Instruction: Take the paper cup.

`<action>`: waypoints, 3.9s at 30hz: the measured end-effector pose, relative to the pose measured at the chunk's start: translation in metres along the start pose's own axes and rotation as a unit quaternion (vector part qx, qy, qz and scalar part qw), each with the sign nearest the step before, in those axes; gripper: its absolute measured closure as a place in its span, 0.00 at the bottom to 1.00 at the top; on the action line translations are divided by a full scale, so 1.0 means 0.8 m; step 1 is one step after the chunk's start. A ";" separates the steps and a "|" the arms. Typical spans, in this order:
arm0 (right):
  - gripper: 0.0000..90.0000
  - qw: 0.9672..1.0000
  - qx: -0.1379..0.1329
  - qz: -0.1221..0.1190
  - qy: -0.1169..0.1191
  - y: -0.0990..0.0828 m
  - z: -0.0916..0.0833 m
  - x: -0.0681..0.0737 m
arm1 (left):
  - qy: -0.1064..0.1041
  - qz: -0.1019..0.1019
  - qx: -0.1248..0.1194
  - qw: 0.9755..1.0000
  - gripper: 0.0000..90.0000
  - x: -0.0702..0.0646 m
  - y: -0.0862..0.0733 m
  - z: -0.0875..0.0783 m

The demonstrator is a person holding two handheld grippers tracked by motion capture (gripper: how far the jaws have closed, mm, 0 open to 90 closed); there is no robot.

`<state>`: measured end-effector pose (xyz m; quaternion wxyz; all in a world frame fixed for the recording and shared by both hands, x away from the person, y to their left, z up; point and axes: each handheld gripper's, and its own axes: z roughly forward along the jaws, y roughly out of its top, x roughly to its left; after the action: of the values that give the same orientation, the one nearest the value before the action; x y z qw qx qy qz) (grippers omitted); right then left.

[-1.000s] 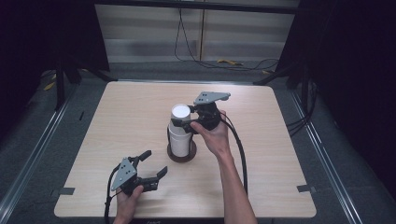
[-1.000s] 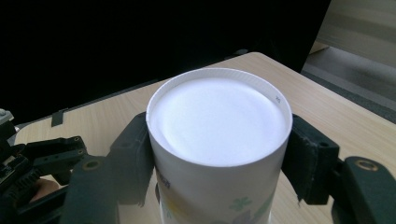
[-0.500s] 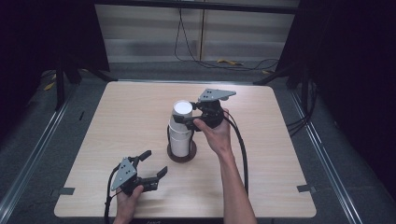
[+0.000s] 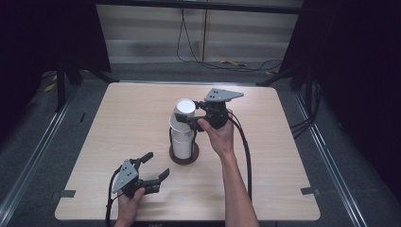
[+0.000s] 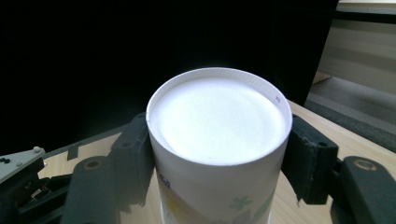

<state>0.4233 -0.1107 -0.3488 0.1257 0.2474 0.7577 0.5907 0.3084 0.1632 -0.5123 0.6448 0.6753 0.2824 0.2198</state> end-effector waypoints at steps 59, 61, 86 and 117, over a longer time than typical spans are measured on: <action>0.40 0.993 -0.112 0.038 -0.012 -0.046 -0.093 0.006 | -0.021 -0.011 0.032 0.999 0.18 0.003 0.004 0.007; 0.40 0.993 -0.114 0.037 -0.011 -0.048 -0.097 0.009 | -0.026 -0.009 0.032 0.999 0.18 0.003 0.005 0.008; 0.40 0.996 -0.080 0.033 0.020 -0.097 -0.103 0.044 | -0.091 -0.004 0.030 0.995 0.21 -0.011 0.030 0.019; 0.40 0.997 -0.044 0.048 0.048 -0.150 -0.067 0.069 | -0.143 0.026 0.025 0.989 0.23 -0.031 0.033 0.035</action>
<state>0.3238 -0.1483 -0.4433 0.0714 0.2496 0.7232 0.6400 0.3115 0.1256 -0.4865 0.6558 0.7227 0.1747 0.1305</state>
